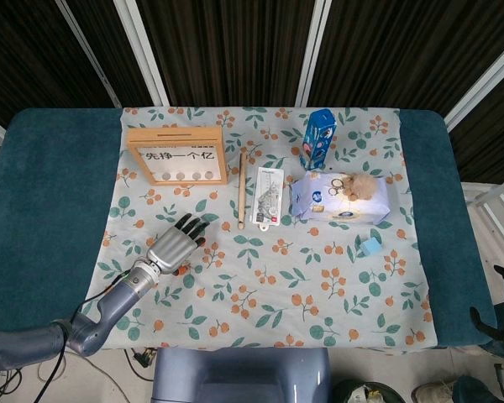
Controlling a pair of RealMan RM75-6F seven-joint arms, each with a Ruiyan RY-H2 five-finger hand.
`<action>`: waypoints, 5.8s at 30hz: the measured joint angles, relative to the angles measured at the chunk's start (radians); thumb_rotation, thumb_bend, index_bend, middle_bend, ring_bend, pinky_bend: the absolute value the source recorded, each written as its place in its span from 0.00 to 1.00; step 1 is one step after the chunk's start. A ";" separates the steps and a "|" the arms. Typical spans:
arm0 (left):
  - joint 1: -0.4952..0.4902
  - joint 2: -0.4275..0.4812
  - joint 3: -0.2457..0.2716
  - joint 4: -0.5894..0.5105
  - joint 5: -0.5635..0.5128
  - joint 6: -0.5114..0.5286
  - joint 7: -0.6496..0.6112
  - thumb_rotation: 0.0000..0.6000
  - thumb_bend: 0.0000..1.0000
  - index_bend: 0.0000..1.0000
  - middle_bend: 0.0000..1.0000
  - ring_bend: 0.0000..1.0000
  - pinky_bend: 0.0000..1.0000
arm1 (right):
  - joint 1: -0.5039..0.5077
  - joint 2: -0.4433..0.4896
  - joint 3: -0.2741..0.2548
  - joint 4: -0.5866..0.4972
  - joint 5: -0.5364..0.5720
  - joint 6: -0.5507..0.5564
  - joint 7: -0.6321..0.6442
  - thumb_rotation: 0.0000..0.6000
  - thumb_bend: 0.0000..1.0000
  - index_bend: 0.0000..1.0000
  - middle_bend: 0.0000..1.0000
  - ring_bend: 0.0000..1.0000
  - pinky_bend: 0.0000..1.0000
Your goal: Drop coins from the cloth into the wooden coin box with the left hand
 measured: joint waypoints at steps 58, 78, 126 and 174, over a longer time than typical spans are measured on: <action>0.009 -0.016 -0.002 0.005 -0.025 -0.034 0.047 1.00 0.27 0.55 0.00 0.00 0.00 | 0.005 0.012 0.000 -0.008 0.018 -0.022 0.017 1.00 0.37 0.17 0.05 0.00 0.00; 0.015 -0.017 -0.001 0.003 -0.039 -0.017 0.076 1.00 0.41 0.59 0.01 0.00 0.00 | 0.005 0.013 0.000 -0.009 0.014 -0.022 0.026 1.00 0.37 0.17 0.05 0.00 0.00; -0.135 0.541 -0.323 -0.490 -0.368 -0.168 -0.094 1.00 0.50 0.68 0.09 0.00 0.00 | 0.005 0.015 -0.001 -0.018 0.017 -0.026 0.034 1.00 0.37 0.17 0.05 0.00 0.00; -0.710 0.367 0.129 0.245 -1.154 -0.426 -0.097 1.00 0.52 0.63 0.09 0.00 0.00 | 0.002 0.012 0.007 -0.023 0.034 -0.013 0.030 1.00 0.37 0.17 0.05 0.00 0.00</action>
